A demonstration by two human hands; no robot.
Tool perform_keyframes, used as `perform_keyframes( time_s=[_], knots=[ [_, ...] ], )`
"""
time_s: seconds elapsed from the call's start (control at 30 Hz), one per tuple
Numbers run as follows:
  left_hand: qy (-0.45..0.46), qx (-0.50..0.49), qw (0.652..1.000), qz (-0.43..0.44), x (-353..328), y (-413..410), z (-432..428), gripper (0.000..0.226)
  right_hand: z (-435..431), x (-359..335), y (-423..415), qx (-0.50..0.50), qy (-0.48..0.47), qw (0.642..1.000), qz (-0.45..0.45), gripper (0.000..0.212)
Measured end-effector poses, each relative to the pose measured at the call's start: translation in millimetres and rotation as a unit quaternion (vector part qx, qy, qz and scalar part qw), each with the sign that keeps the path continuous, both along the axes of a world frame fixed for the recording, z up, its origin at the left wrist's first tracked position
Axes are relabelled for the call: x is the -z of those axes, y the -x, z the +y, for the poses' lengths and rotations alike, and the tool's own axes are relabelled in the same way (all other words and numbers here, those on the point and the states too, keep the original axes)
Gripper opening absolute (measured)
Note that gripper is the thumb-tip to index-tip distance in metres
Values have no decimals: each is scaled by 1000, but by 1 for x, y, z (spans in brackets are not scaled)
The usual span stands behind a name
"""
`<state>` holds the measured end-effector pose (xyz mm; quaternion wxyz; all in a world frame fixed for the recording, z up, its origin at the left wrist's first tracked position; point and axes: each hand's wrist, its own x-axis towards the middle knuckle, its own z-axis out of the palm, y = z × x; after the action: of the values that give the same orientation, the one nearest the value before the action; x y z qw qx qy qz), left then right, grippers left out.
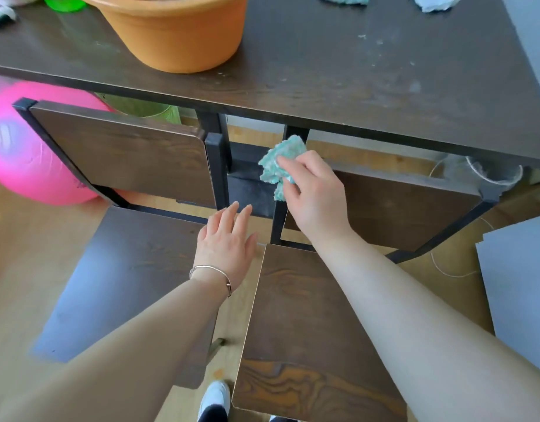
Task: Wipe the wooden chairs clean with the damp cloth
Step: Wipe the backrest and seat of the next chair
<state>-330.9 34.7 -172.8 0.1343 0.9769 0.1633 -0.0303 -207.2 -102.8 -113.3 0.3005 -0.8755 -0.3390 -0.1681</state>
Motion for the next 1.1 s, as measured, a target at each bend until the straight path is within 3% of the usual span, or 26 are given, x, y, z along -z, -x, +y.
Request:
perform_keyframes(
  time_s=[0.17, 0.47, 0.67, 0.93, 1.1],
  knots=[
    [6, 12, 1000, 27, 23, -3, 17, 53, 8, 41, 2, 0, 63, 998, -21, 35],
    [18, 55, 997, 59, 63, 2, 48, 50, 11, 145, 42, 76, 118, 987, 76, 34],
    [37, 76, 994, 72, 95, 9, 60, 51, 20, 210, 61, 130, 102, 971, 170, 35],
    [55, 84, 992, 83, 124, 17, 66, 51, 34, 252, 65, 205, 57, 936, 282, 30],
    [58, 76, 991, 88, 126, 17, 61, 51, 40, 248, 66, 216, 131, 917, 310, 26]
  ],
)
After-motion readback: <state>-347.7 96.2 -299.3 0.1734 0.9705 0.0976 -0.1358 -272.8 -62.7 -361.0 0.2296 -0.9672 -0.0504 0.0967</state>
